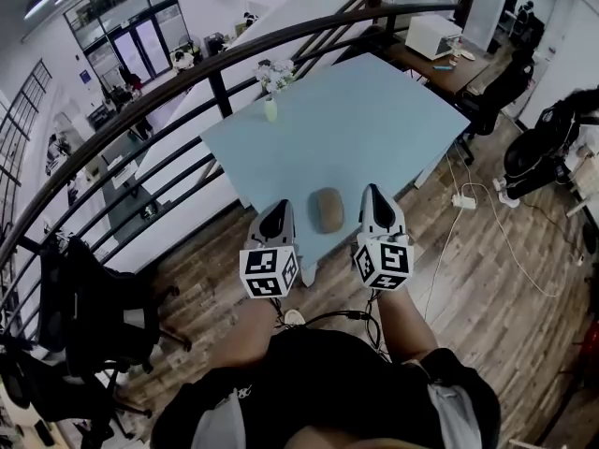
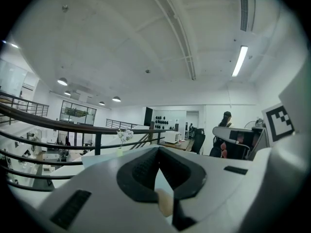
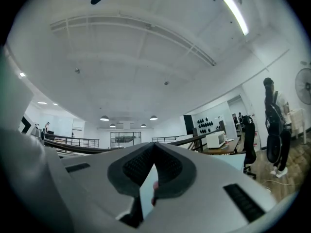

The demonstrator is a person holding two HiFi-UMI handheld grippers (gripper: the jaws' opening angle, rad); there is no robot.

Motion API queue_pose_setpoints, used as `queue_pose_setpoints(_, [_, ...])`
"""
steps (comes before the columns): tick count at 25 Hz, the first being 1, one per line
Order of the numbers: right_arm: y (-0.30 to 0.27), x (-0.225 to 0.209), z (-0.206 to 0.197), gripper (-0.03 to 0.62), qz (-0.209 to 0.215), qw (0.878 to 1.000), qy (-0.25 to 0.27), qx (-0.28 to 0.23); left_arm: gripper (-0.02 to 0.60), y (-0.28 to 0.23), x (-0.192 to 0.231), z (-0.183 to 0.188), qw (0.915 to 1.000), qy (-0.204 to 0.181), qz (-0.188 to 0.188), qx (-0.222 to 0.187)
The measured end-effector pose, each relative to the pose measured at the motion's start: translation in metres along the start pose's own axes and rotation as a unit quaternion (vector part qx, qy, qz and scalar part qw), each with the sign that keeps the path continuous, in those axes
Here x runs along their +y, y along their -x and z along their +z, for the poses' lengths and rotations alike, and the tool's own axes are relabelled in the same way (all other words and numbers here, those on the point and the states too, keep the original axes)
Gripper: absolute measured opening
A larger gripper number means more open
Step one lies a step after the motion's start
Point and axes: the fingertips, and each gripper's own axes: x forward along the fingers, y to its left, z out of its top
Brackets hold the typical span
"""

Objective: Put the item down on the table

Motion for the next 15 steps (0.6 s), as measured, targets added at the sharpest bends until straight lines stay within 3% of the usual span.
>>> queue_pose_setpoints(15, [0.036, -0.005, -0.001, 0.002, 0.017, 1.000, -0.008, 0.020, 0.014, 0.026, -0.036, -0.004, 0.9999, -0.010, 0.010, 0.003])
